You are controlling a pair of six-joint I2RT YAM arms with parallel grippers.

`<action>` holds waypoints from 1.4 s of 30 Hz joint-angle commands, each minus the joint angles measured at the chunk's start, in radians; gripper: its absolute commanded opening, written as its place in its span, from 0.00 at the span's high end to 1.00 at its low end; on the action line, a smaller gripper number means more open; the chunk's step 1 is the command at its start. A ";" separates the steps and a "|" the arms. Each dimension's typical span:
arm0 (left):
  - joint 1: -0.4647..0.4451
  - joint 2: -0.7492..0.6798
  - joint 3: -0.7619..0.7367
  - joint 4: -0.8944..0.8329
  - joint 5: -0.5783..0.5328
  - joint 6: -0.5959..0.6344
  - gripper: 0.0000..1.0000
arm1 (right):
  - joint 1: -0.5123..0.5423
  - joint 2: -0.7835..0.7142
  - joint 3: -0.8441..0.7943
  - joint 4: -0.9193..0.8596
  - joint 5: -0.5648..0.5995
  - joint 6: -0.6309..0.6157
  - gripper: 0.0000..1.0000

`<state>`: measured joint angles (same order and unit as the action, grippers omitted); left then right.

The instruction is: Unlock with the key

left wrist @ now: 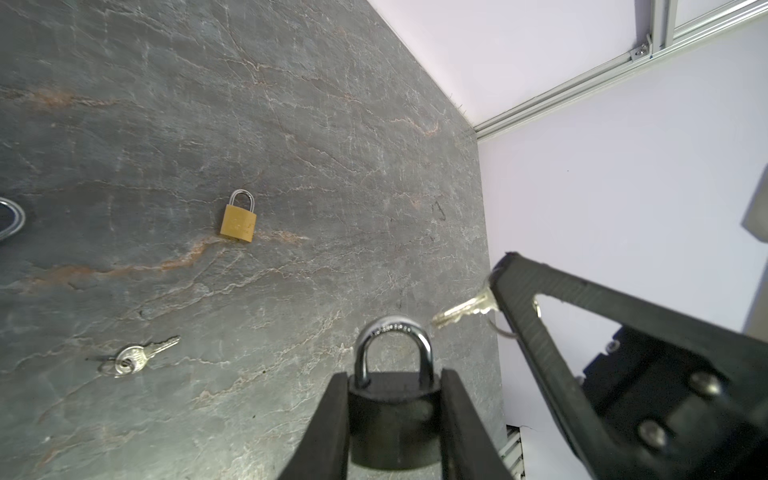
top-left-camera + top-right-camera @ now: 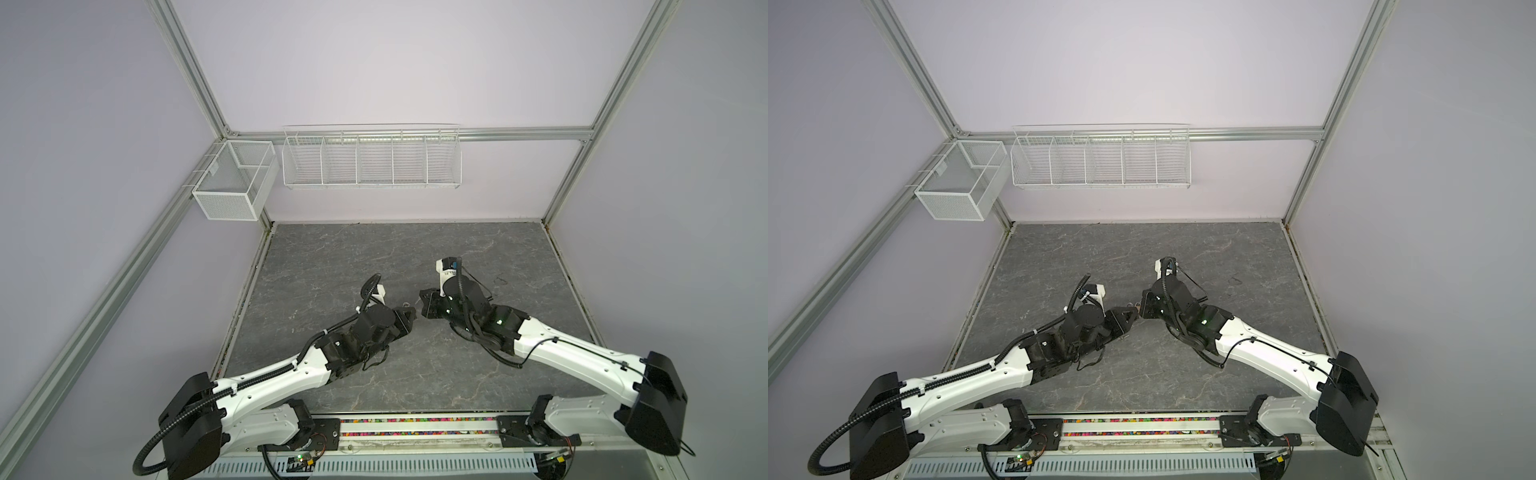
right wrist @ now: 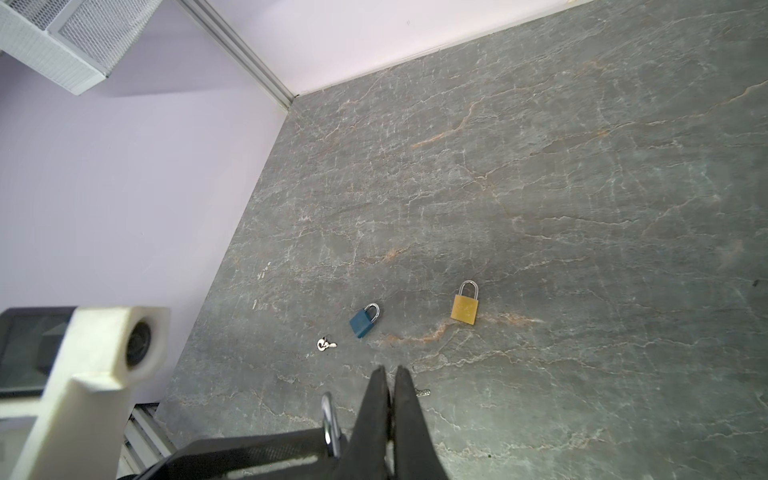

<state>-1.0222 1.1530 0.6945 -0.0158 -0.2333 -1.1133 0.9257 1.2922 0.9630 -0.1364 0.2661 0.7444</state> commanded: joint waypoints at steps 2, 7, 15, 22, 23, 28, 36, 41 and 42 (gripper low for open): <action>-0.003 0.018 0.047 0.003 -0.060 0.038 1.00 | 0.027 -0.012 0.035 -0.042 -0.003 0.011 0.93; -0.003 0.018 0.043 -0.003 -0.102 0.039 1.00 | 0.044 -0.031 0.029 -0.059 0.020 -0.007 0.93; -0.003 0.044 0.052 0.022 -0.064 -0.010 1.00 | 0.050 -0.034 0.058 -0.079 0.118 -0.030 0.93; -0.003 0.065 0.055 0.044 -0.070 -0.028 1.00 | 0.067 -0.021 0.082 -0.037 0.117 -0.059 0.93; -0.003 0.066 0.060 0.040 -0.077 -0.028 1.00 | 0.076 -0.017 0.082 -0.040 0.116 -0.061 0.93; 0.000 0.057 0.034 0.104 -0.111 -0.046 1.00 | 0.091 -0.018 0.049 -0.001 0.093 -0.051 0.93; 0.034 0.004 -0.010 0.149 -0.136 -0.106 1.00 | 0.122 -0.045 0.010 0.008 0.075 -0.054 0.93; 0.056 -0.010 -0.007 0.156 -0.135 -0.116 1.00 | 0.136 -0.066 -0.012 0.017 0.073 -0.049 0.93; 0.061 -0.014 -0.009 0.155 -0.136 -0.118 1.00 | 0.139 -0.071 -0.016 0.017 0.077 -0.049 0.93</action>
<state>-0.9840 1.1667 0.6884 0.0811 -0.3252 -1.2072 1.0496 1.2514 0.9798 -0.1059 0.3542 0.6987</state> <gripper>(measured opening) 0.286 0.066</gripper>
